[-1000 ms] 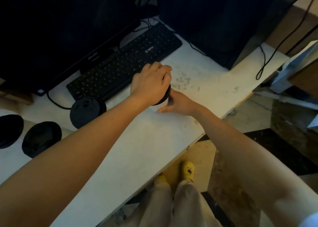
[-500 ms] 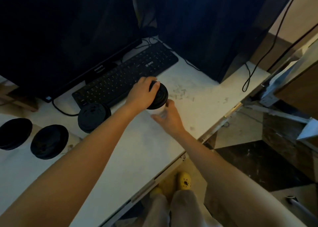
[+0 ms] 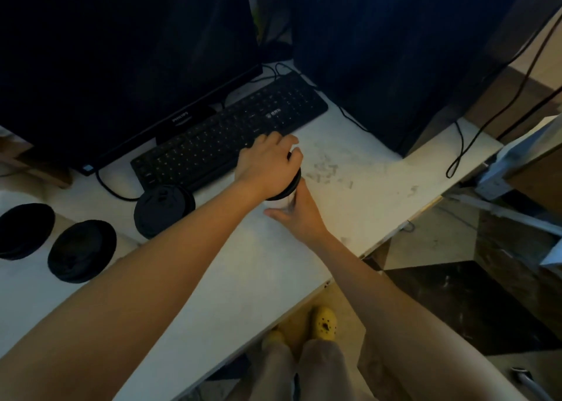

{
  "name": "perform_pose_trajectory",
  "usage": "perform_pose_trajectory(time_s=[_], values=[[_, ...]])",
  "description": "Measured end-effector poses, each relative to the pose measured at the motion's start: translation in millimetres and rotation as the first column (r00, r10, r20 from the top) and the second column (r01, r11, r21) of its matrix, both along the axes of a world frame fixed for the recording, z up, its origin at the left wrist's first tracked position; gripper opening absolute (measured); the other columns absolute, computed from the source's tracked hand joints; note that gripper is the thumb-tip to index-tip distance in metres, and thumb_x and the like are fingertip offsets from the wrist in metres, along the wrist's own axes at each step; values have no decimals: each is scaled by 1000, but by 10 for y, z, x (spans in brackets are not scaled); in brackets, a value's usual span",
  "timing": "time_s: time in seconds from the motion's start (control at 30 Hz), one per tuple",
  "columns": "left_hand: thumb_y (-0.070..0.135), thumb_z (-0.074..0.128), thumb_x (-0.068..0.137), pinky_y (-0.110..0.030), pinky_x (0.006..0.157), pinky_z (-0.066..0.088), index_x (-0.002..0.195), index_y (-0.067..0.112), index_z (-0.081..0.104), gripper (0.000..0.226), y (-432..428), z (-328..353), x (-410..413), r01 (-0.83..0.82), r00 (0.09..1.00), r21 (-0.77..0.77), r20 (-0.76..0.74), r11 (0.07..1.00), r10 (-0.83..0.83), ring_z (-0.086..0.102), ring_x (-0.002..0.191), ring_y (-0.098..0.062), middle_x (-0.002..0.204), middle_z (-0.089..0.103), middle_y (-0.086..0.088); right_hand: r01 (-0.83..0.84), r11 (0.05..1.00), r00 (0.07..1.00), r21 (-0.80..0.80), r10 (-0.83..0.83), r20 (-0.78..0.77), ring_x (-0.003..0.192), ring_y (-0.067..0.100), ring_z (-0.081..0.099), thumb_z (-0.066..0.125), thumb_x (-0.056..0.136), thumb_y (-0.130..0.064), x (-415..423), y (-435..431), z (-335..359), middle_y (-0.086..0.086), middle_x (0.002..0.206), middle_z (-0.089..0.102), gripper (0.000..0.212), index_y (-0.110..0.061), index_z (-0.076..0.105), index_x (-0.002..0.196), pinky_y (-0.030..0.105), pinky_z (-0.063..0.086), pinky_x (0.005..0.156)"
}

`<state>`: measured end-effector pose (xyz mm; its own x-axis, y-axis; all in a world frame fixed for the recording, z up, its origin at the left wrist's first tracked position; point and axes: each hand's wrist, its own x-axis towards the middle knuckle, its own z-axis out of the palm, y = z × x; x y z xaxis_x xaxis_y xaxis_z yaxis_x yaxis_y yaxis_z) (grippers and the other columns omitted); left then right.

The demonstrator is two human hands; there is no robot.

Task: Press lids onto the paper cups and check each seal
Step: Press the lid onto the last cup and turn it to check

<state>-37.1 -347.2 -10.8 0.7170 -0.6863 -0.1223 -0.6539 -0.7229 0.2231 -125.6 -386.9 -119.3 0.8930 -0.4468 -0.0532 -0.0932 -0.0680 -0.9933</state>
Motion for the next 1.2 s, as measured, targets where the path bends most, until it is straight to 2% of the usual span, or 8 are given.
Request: perform_pose_trajectory(time_s=[0.33, 0.53, 0.73, 0.8, 0.93, 1.03, 1.1, 1.2], values=[[37, 26, 95, -43, 95, 37, 133, 26, 42, 43, -4, 3, 16, 12, 1000, 9, -6, 1000, -12, 40, 125, -23, 137, 46, -3, -52, 999, 996, 8, 52, -76, 113, 8, 45, 80, 70, -8, 48, -60, 11, -5, 122, 46, 80, -9, 33, 135, -4, 35, 80], [42, 24, 97, -46, 100, 33, 135, 26, 41, 46, 94, 106, 126, 68, 978, 61, -200, 996, -55, 37, 130, -28, 141, 42, -9, -11, 997, 986, -81, -3, -166, 113, 17, 49, 80, 71, -21, -79, 98, 217, 7, 132, 51, 78, -11, 35, 133, 24, 37, 83], [49, 26, 95, -48, 105, 35, 132, 27, 47, 48, 379, 584, 71, 183, 962, -233, -159, 955, -223, 42, 129, -26, 137, 50, -5, 136, 965, 988, -224, -149, -45, 89, 1, 51, 82, 68, -22, -272, 288, 760, -11, 104, 55, 61, -24, 44, 116, 7, 41, 68], [48, 29, 96, -45, 108, 34, 135, 23, 45, 49, 498, 883, 40, 194, 952, -356, -156, 914, -262, 43, 130, -26, 139, 50, -6, 186, 923, 981, -336, -193, 11, 93, 9, 54, 84, 64, -27, -304, 268, 1010, -6, 105, 57, 62, -22, 49, 114, 12, 45, 73], [66, 36, 87, -44, 100, 45, 146, 26, 22, 73, 769, 1551, -38, -7, 936, -229, -343, 973, -75, 45, 127, -34, 145, 39, -11, 276, 665, 943, -694, -328, 61, 108, 21, 48, 83, 60, -34, -417, 156, 1566, 2, 116, 56, 74, -21, 49, 125, 32, 43, 87], [74, 45, 76, -51, 76, 58, 129, 25, 44, 72, 968, 1881, -120, -133, 687, -228, -723, 964, -76, 60, 100, -32, 117, 58, -10, 317, 342, 912, -885, -366, 185, 110, 26, 48, 79, 65, -27, -535, 172, 1977, 6, 118, 56, 66, -13, 51, 123, 32, 37, 89], [69, 51, 77, -54, 75, 57, 118, 25, 52, 61, 1036, 1961, -137, -167, 574, -279, -808, 946, -137, 61, 95, -31, 108, 59, -9, 330, 164, 903, -929, -342, 260, 110, 28, 49, 75, 67, -26, -565, 179, 2192, 8, 117, 56, 60, -12, 52, 121, 37, 40, 92], [58, 59, 80, -56, 77, 55, 120, 22, 57, 54, 1033, 1968, -99, -282, 369, -348, -899, 894, -234, 60, 98, -31, 112, 60, -12, 363, 49, 895, -930, -295, 334, 110, 26, 45, 73, 68, -24, -569, 160, 2430, 8, 118, 55, 58, -11, 51, 120, 37, 41, 96]])
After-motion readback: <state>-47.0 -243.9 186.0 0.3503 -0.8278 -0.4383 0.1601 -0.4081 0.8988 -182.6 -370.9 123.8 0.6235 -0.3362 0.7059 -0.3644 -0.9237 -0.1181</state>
